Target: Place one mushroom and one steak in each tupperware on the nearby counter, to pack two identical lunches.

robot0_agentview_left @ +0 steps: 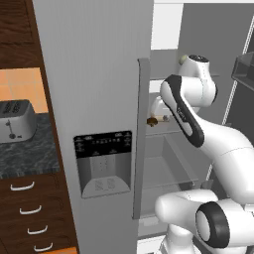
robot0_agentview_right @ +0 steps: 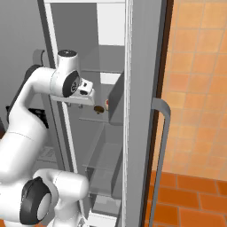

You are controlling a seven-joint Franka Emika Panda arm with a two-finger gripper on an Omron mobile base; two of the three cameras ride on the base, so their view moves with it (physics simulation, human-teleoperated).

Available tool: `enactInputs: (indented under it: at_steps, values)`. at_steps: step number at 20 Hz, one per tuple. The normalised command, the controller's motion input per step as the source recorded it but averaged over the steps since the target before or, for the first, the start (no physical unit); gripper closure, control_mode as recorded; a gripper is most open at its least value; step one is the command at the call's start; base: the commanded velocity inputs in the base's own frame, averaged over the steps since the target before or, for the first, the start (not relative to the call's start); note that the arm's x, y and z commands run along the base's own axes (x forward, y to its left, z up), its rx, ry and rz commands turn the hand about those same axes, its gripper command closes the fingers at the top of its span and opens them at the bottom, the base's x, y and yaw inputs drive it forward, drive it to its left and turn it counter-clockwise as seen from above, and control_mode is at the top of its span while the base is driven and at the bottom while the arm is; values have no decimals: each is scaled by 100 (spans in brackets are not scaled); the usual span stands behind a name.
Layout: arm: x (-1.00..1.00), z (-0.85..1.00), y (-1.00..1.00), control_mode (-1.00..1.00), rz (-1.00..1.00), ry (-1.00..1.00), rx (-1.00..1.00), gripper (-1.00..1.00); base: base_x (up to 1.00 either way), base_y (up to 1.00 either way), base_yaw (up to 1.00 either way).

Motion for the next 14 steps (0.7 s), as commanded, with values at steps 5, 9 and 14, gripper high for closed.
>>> enactInputs:
  at_steps: [5,9,14]
  values:
    - [6,2,-14,-100,0,-24,0,-100,0,0,0]
    - [40,32,-48,-100,0,-48,-3,-100,0,0,0]
    - [22,58,-40,-100,-3,-27,-7,-100,0,0,0]
